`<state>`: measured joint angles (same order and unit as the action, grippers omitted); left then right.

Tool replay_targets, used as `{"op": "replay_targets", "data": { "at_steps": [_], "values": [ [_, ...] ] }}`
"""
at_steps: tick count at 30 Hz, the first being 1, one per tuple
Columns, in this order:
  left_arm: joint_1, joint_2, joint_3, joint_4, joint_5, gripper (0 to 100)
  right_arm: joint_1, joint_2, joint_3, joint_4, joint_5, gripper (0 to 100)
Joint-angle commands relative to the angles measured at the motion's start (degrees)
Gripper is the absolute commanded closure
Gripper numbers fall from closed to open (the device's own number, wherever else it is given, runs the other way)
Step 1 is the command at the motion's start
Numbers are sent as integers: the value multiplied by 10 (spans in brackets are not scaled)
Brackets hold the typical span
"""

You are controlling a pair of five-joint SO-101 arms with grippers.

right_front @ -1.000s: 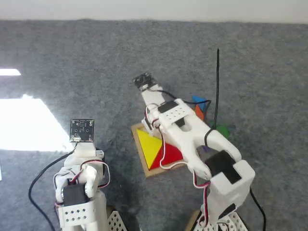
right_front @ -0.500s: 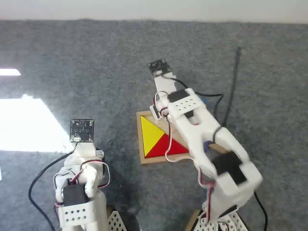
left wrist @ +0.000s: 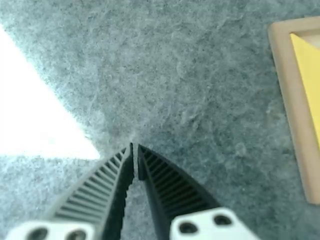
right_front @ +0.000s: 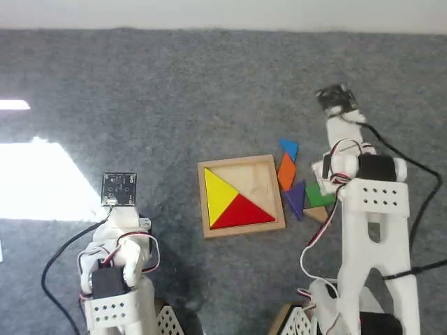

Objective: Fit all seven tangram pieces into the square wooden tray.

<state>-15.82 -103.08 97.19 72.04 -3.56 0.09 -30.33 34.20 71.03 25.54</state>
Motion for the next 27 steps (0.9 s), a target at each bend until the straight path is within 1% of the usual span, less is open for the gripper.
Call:
{"op": "replay_targets", "data": {
  "at_steps": [1, 5, 7, 9, 13, 18, 21, 24, 27],
  "values": [
    [-4, -11, -7, 2, 0, 986, 5, -29, 11, 3, 82, 932],
    [-4, -11, -7, 2, 0, 986, -33, -29, 18, -3, 85, 932],
    [-4, -11, -7, 2, 0, 986, -59, -28, 18, -26, 81, 932],
    [-4, -11, -7, 2, 0, 986, -80, -28, 17, -49, 59, 932],
    [-4, -11, -7, 2, 0, 986, -87, -3, 17, -106, -18, 932],
    [-4, -11, -7, 2, 0, 986, -129, 132, 12, -240, -139, 932],
    [-4, -11, -7, 2, 0, 986, -124, 214, -6, -297, -229, 920],
    [-4, -11, -7, 2, 0, 986, -107, 275, -33, -316, -309, 837],
    [-4, -11, -7, 2, 0, 986, -107, 315, -55, -319, -375, 745]
  ]
}}
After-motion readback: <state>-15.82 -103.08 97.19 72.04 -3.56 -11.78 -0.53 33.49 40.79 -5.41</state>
